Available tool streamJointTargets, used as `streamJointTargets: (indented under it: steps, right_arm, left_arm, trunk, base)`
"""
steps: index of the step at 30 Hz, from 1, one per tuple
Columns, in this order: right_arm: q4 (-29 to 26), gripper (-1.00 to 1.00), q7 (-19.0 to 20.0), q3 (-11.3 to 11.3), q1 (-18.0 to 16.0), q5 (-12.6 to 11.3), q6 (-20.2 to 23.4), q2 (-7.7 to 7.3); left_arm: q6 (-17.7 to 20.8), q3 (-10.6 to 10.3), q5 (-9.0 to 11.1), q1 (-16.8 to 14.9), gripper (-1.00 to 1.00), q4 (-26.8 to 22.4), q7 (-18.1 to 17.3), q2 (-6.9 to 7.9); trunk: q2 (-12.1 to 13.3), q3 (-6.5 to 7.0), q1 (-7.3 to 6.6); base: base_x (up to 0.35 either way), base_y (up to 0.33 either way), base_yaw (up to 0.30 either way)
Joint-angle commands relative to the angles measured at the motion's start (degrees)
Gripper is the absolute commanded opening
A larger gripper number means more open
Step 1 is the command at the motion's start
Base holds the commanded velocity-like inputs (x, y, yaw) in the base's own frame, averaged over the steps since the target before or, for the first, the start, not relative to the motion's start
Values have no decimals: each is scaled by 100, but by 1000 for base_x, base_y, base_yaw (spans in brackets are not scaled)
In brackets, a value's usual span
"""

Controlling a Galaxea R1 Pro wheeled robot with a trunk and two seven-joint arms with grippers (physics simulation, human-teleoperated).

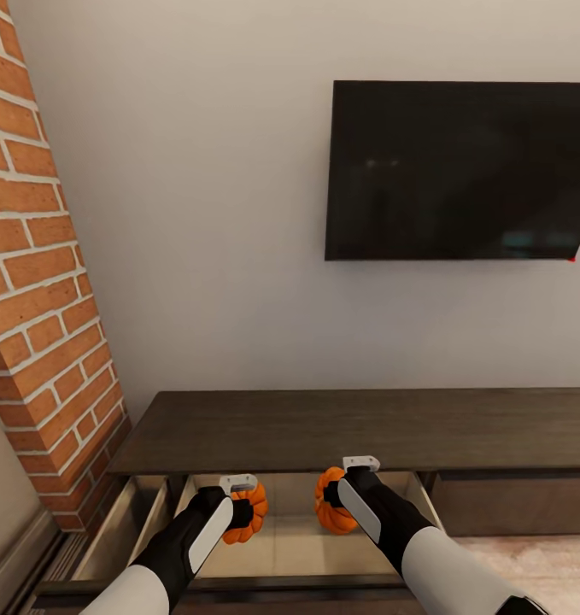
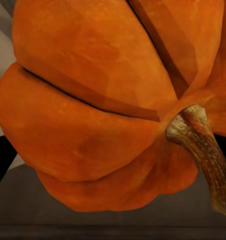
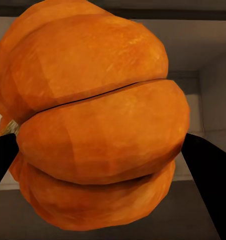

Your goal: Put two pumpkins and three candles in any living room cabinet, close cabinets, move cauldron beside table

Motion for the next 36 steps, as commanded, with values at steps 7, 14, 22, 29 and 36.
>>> streamJointTargets:
  steps: [7,14,22,29,36]
  right_arm:
    - [-9,-100,-50,34,-7,-68,14,-4]
    - [-16,-100,-46,34,-7,-70,22,-4]
    - [-18,-100,-39,34,-7,-72,22,-4]
    - [-20,-100,-35,34,-7,-72,19,-4]
    - [-25,-100,-38,34,-7,-70,14,-2]
  left_arm:
    - [10,-24,61,-3,-100,-9,65,8]
    - [10,-24,65,-5,-100,-9,65,15]
    - [10,-24,67,-5,-100,-9,60,16]
    - [10,-16,74,-6,-100,-9,64,38]
    - [-33,-15,74,-5,-100,-10,48,43]
  trunk:
    - [-285,-132,153]
    - [-566,-258,307]
    - [-887,-401,483]
    - [-1168,-527,637]
    - [-1449,-653,790]
  base:
    - [0,0,0]
    - [0,0,0]
    - [0,0,0]
    - [0,0,0]
    - [0,0,0]
